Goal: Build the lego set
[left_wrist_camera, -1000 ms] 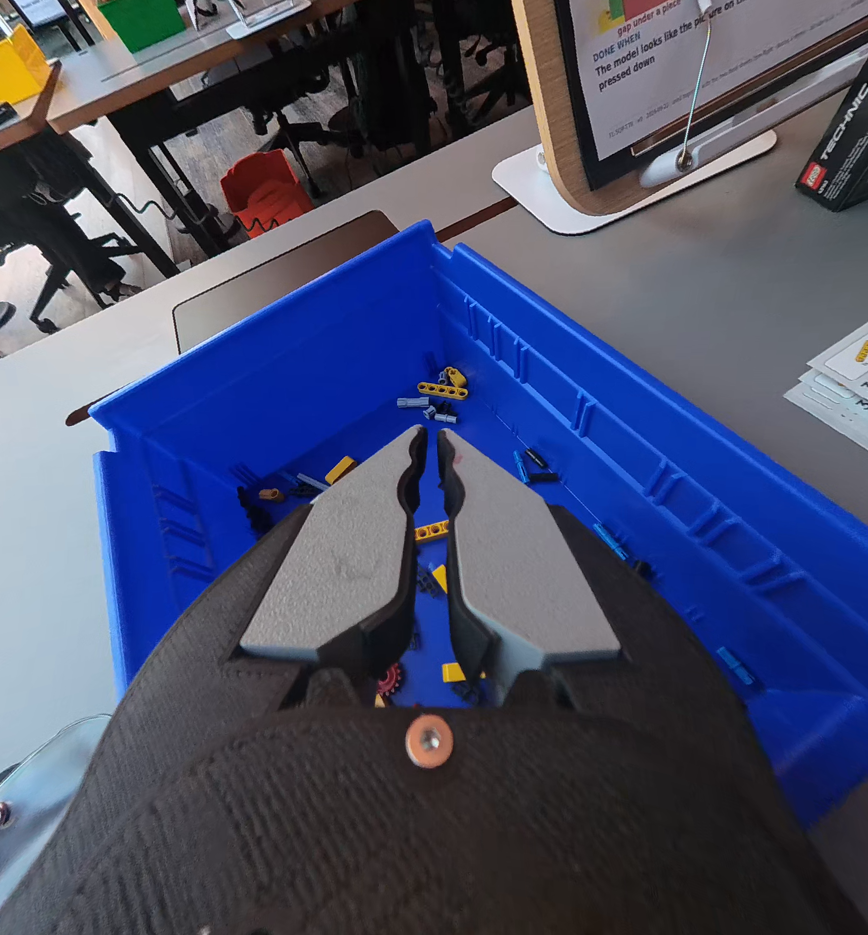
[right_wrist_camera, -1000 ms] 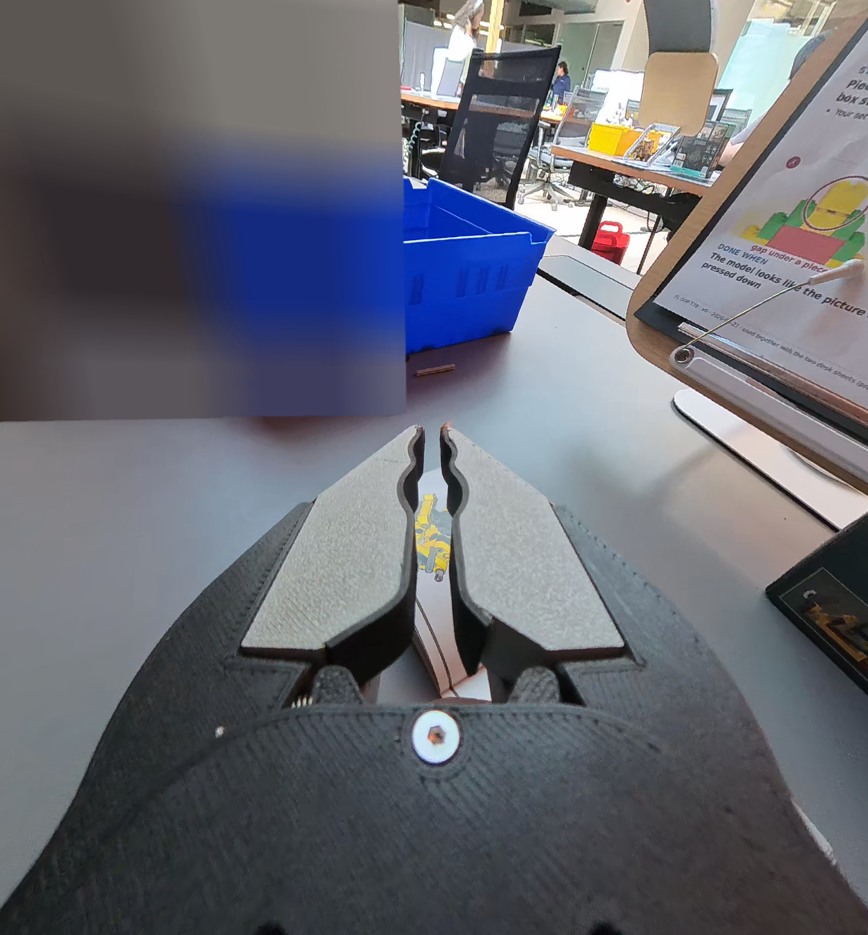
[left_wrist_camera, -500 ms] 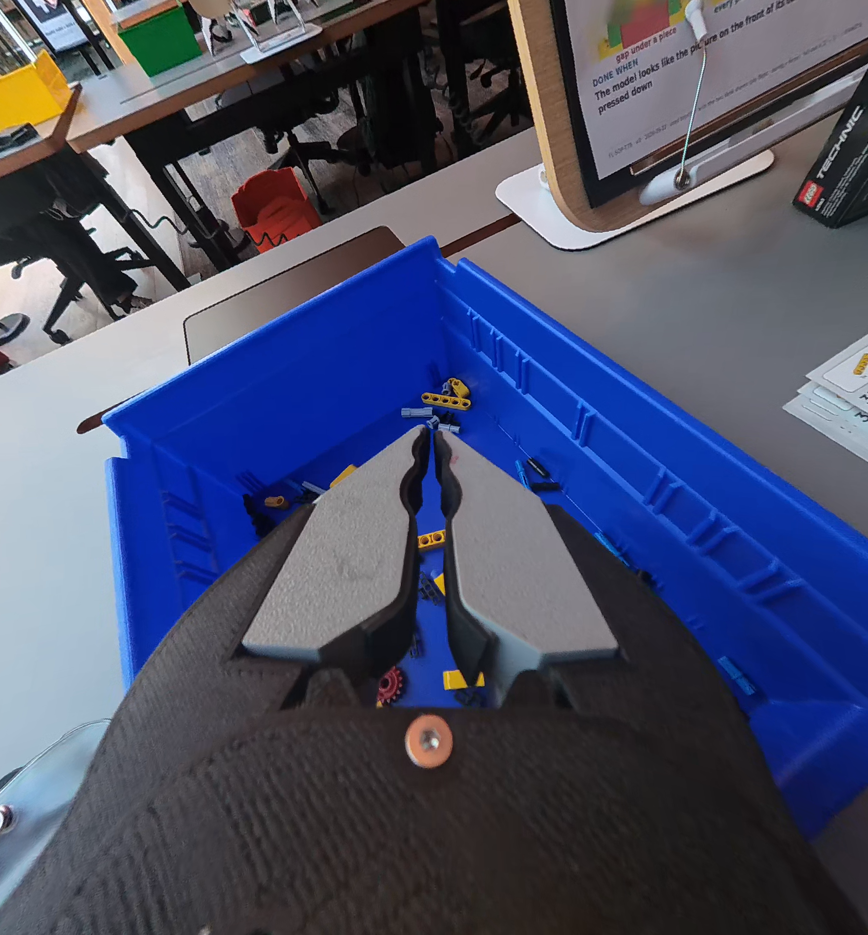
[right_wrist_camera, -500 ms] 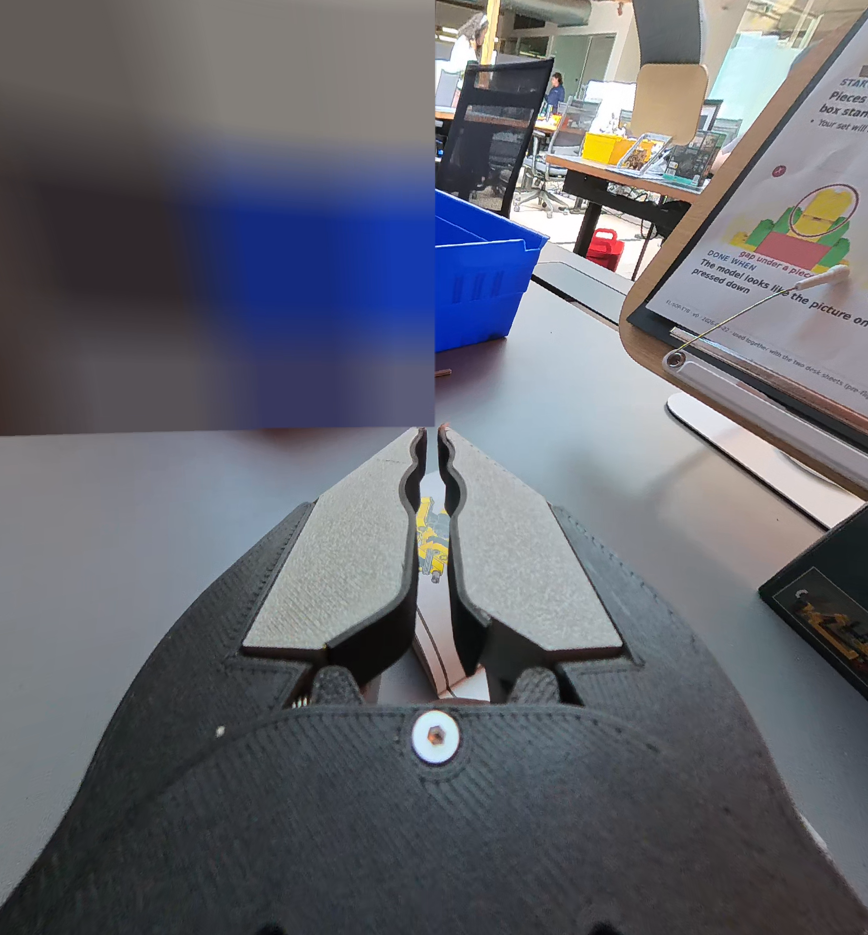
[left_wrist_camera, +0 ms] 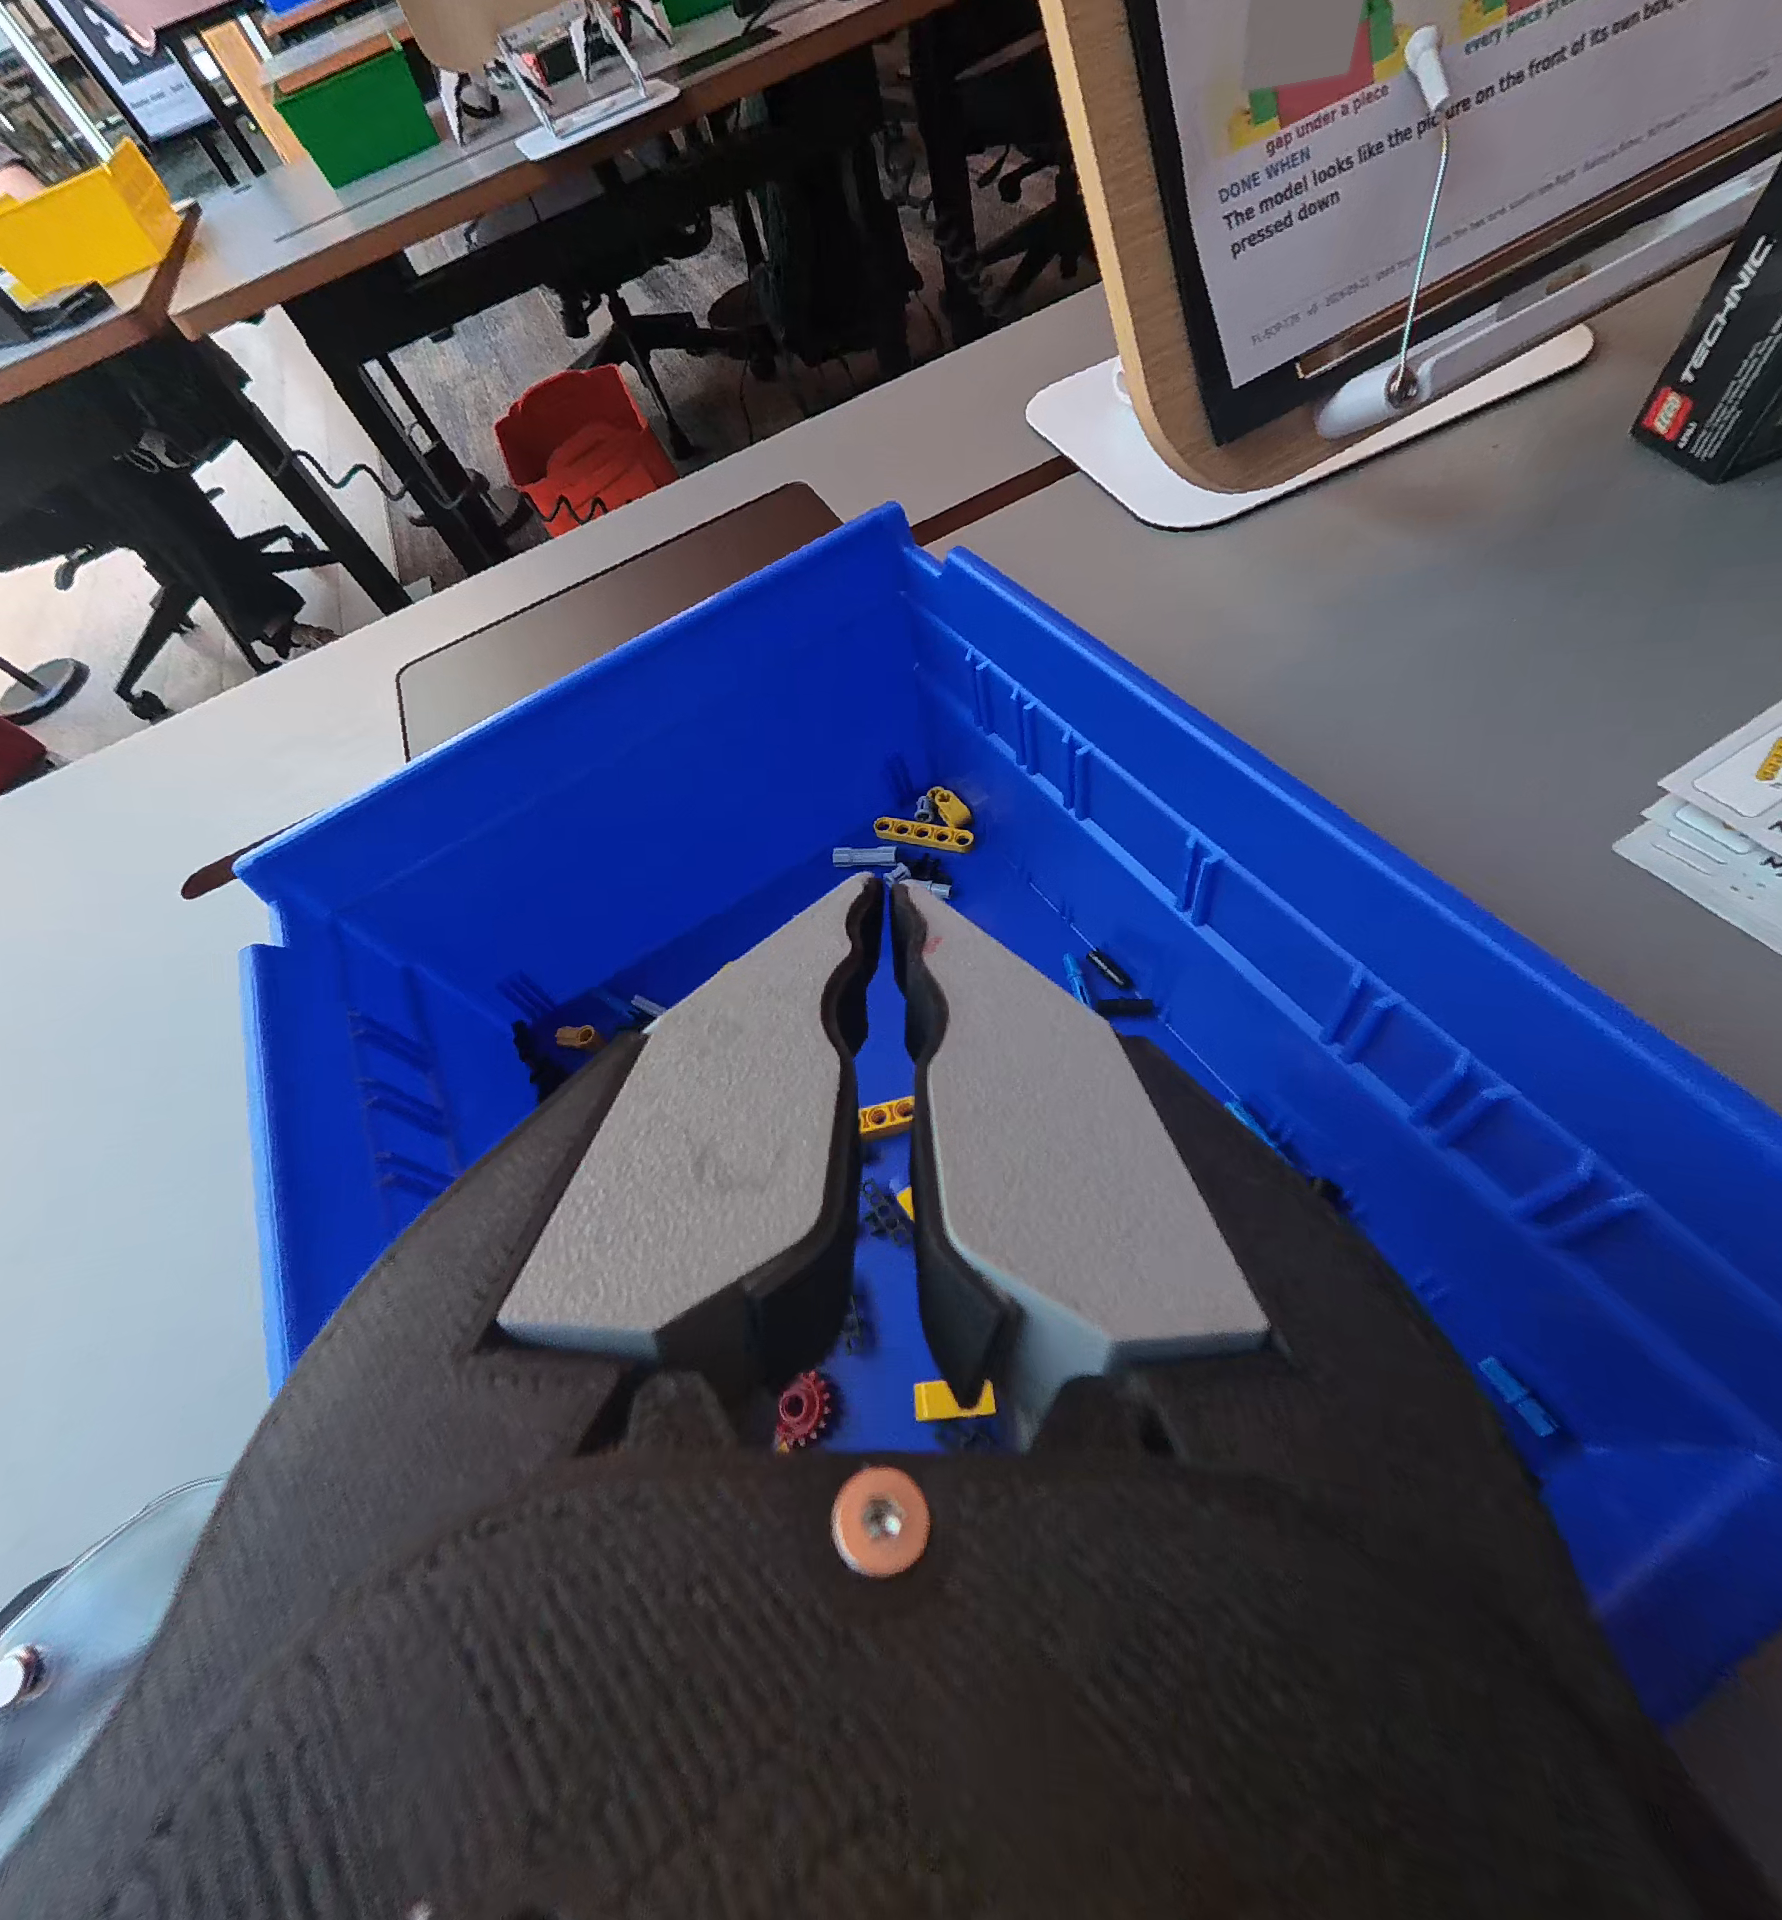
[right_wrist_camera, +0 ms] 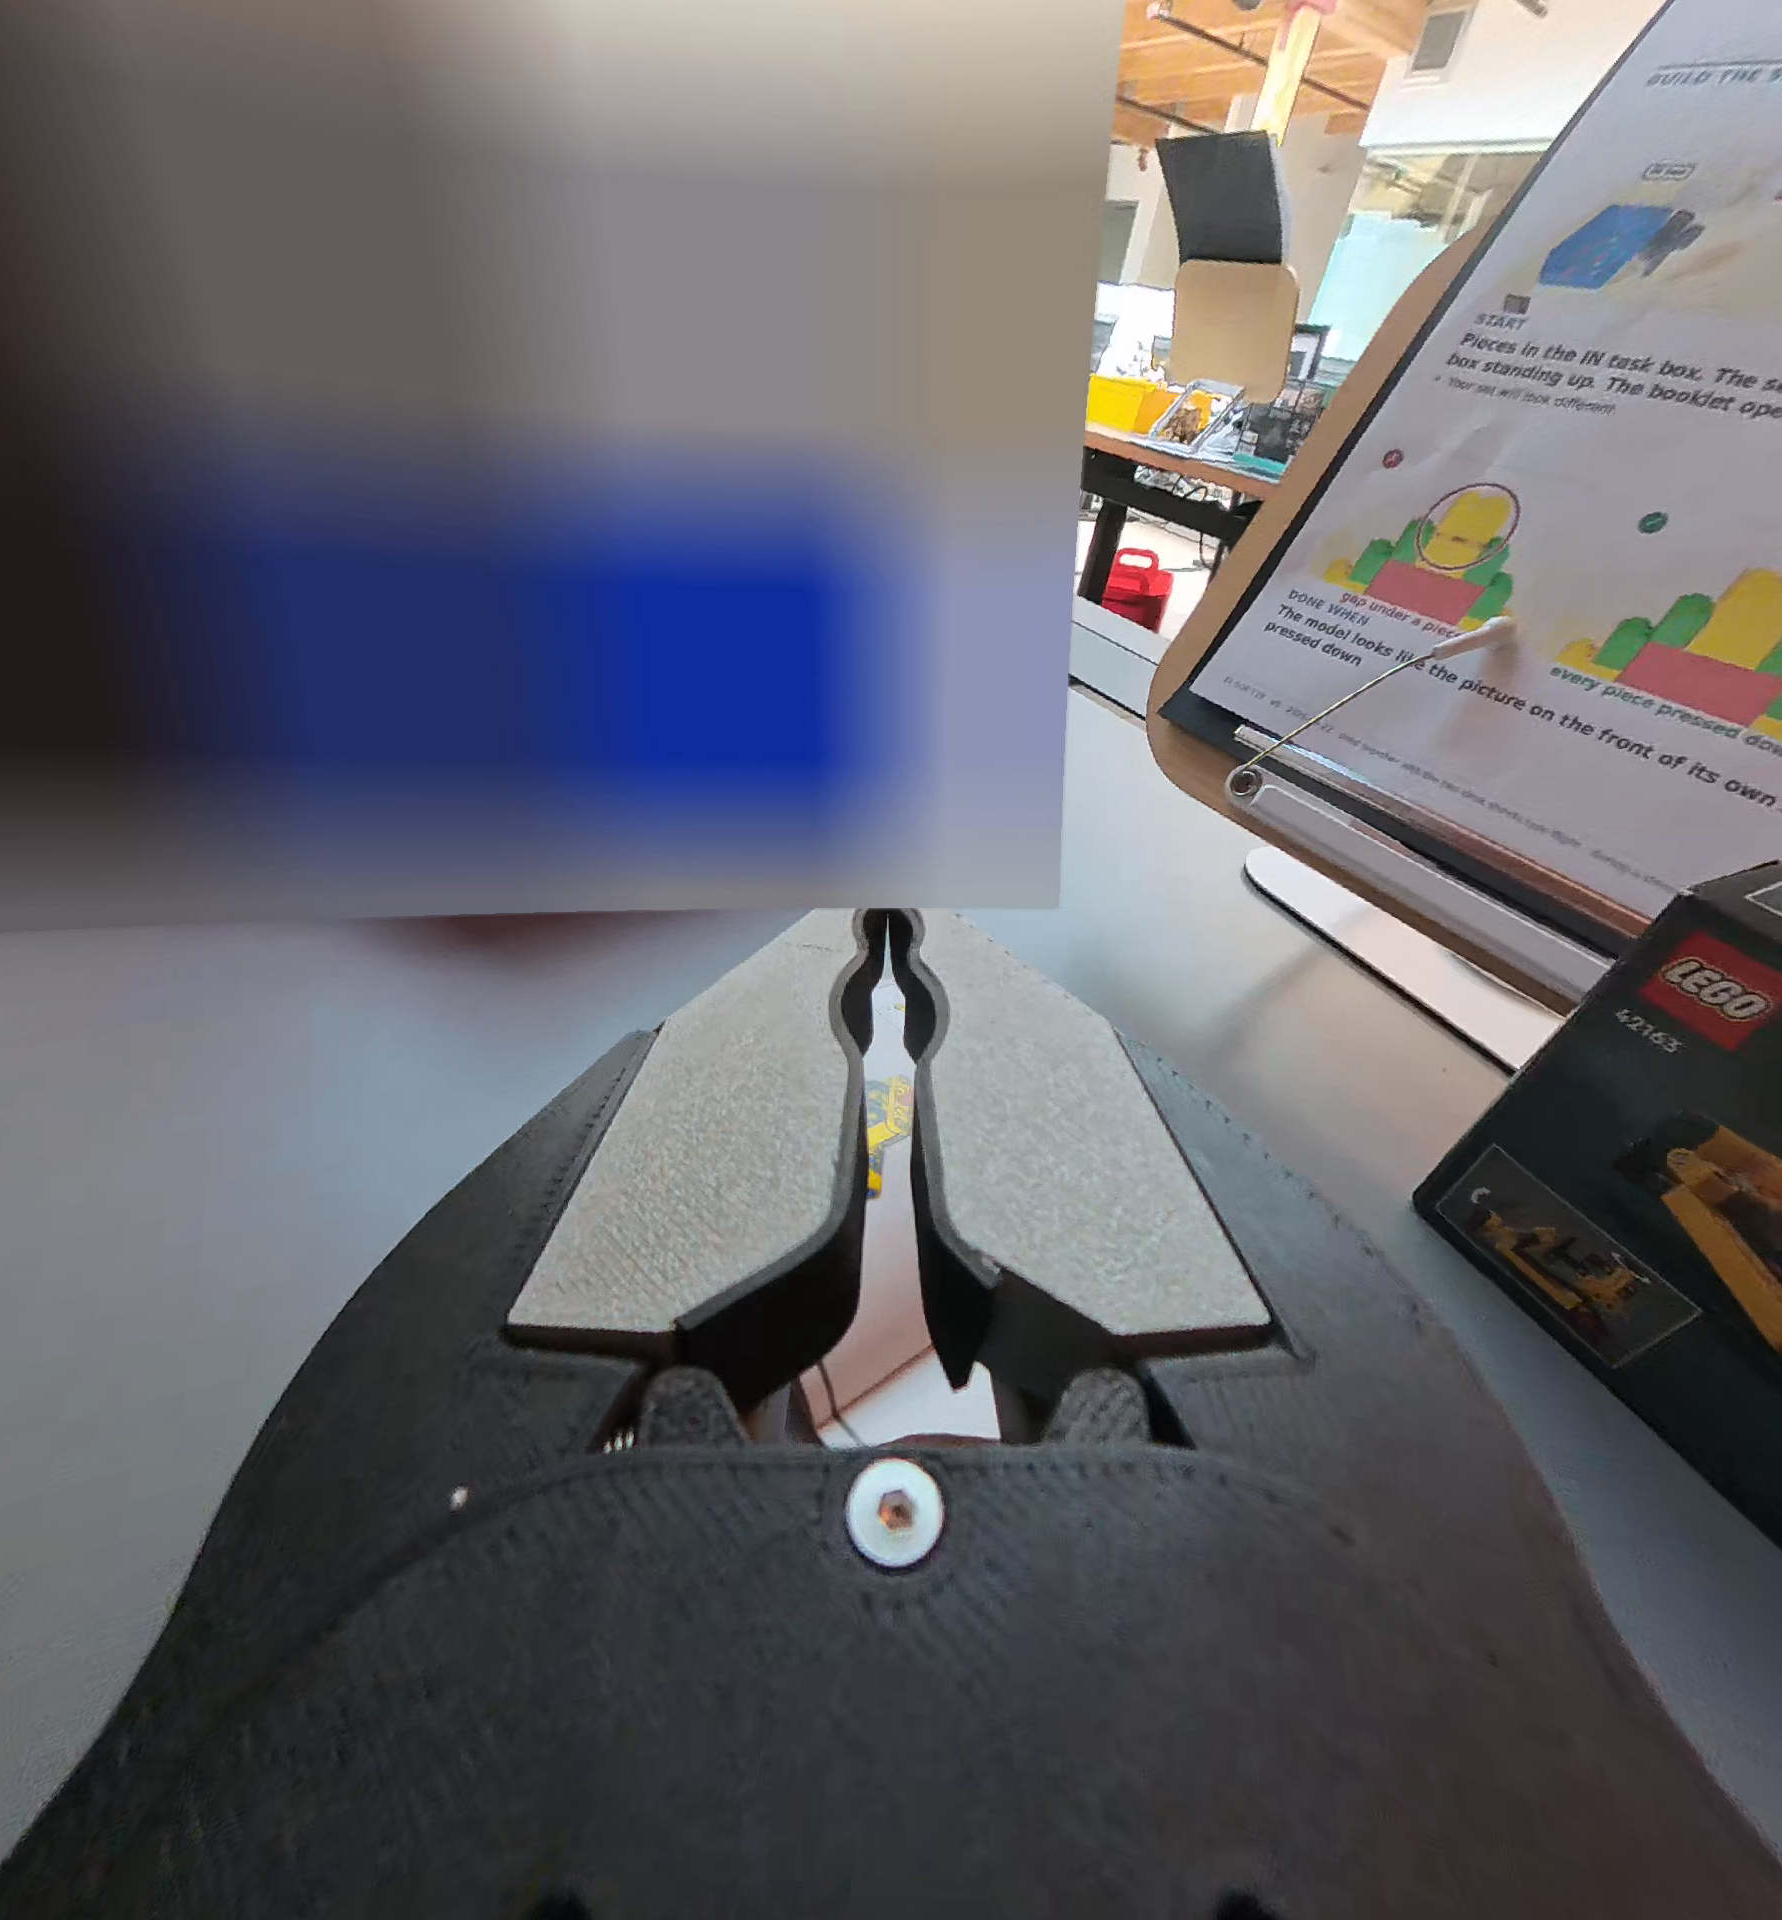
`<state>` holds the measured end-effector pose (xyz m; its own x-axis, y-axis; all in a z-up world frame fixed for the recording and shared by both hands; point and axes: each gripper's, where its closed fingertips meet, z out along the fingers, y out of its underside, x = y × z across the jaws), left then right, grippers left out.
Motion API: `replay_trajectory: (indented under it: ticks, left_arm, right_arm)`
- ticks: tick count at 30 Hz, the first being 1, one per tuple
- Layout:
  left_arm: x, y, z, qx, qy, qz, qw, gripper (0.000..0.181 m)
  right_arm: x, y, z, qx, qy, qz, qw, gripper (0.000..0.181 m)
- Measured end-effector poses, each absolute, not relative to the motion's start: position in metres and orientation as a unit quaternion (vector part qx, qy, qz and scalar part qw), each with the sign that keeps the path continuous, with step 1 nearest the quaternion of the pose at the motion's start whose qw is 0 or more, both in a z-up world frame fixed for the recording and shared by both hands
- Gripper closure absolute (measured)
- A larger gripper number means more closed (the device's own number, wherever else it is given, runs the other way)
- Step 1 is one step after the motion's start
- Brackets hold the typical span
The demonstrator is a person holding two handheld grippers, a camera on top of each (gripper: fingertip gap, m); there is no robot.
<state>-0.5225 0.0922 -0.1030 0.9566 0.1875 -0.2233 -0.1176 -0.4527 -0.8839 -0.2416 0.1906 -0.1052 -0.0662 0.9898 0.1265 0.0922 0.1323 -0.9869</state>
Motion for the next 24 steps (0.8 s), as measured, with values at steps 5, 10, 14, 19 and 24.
replay_trajectory:
  ticks: [5, 10, 14, 19, 24]
  left_arm:
    - [-0.52, 0.093, -0.105, -0.842, -0.018, 0.148, 0.518, 0.181]
    - [-0.514, 0.097, -0.111, -0.848, -0.017, 0.123, 0.515, 0.181]
    - [-0.485, 0.093, -0.129, -0.881, 0.048, 0.071, 0.465, 0.181]
    - [-0.472, 0.09, -0.139, -0.894, 0.079, 0.072, 0.436, 0.181]
    - [-0.476, 0.095, -0.15, -0.901, 0.069, 0.081, 0.42, 0.181]
  right_arm:
    - [-0.245, 0.193, -0.115, -0.485, -0.58, 0.45, 0.475, 0.181]
    - [-0.246, 0.197, -0.119, -0.494, -0.573, 0.461, 0.463, 0.181]
    - [-0.247, 0.201, -0.122, -0.504, -0.568, 0.464, 0.456, 0.181]
    - [-0.248, 0.197, -0.121, -0.5, -0.571, 0.464, 0.456, 0.181]
    - [-0.249, 0.196, -0.121, -0.5, -0.571, 0.466, 0.455, 0.181]
